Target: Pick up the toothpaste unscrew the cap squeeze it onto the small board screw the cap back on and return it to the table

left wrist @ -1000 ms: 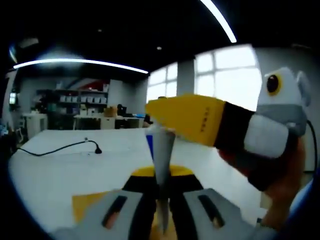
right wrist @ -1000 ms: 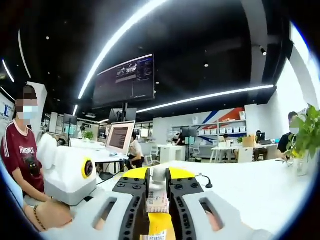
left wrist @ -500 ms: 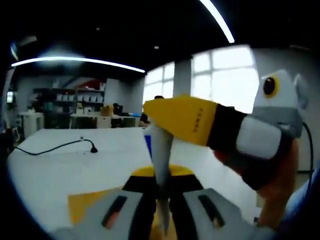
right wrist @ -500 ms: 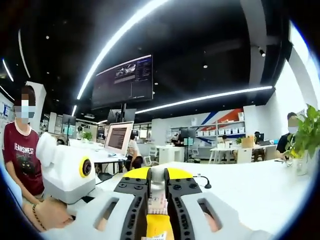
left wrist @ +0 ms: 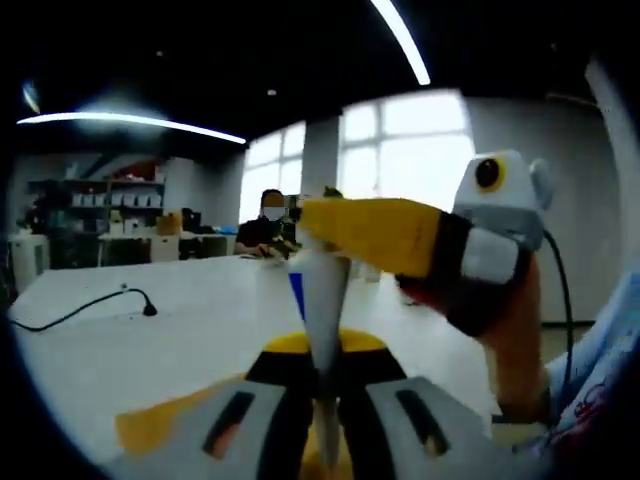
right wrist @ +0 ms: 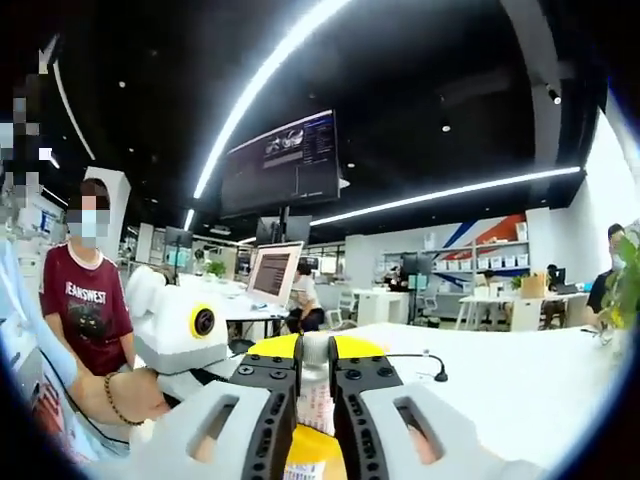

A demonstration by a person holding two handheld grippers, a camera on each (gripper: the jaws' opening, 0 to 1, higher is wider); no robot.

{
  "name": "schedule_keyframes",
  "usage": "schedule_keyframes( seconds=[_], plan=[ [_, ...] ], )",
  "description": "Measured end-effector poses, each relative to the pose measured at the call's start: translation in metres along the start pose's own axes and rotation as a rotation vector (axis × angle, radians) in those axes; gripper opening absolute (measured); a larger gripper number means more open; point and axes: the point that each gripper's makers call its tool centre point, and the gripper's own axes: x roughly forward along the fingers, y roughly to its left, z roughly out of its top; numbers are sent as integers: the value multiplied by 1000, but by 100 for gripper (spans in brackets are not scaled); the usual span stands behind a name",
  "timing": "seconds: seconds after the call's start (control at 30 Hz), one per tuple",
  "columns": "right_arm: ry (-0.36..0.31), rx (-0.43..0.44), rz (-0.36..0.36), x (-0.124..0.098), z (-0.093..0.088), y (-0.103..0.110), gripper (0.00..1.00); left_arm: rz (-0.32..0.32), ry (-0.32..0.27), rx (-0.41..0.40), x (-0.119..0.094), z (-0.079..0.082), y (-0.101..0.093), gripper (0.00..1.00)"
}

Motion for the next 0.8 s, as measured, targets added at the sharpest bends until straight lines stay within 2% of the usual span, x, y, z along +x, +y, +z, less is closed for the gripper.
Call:
schedule_keyframes(
  seconds=[0.07, 0.2, 0.27, 0.33, 0.4, 0.47, 0.53, 0.57, 0.6, 0.63, 0.7, 0.77, 0.8],
  plan=[
    [16, 31, 63, -1, -2, -1, 8, -72, 17, -9, 0, -2, -3, 5],
    [38, 78, 148, -1, -7, -5, 8, -139, 58, 20, 3, -8, -1, 5],
    [35, 122, 223, -2, -7, -3, 7, -232, 61, 0, 2, -8, -8, 5],
    [28, 188, 314, -3, -4, 1, 7, -287, 36, 12, 1, -4, -12, 5],
    [20, 195, 396, -4, 0, 4, 7, -361, 16, 0, 0, 1, -19, 5],
    [34, 249, 509, -7, 3, 11, 7, -430, 0, 32, -3, 3, -24, 5],
    [32, 288, 573, -7, 4, 12, 7, -467, -2, 38, -5, 4, -28, 5],
    [31, 326, 634, -9, 5, 14, 7, -504, -5, 29, -6, 4, -32, 5],
    [29, 328, 647, -8, 5, 11, 7, -528, 0, 12, -6, 4, -33, 5],
    [24, 352, 692, -9, 5, 11, 7, -548, 3, -5, -4, 5, -33, 5],
    [10, 373, 728, -9, 5, 9, 7, -556, 1, 14, -2, 5, -32, 5],
    [17, 381, 801, -14, 5, 12, 8, -620, 11, 21, -4, 3, -37, 5],
    [26, 388, 820, -13, 4, 11, 8, -624, 14, 14, -3, 3, -37, 5]
  ],
)
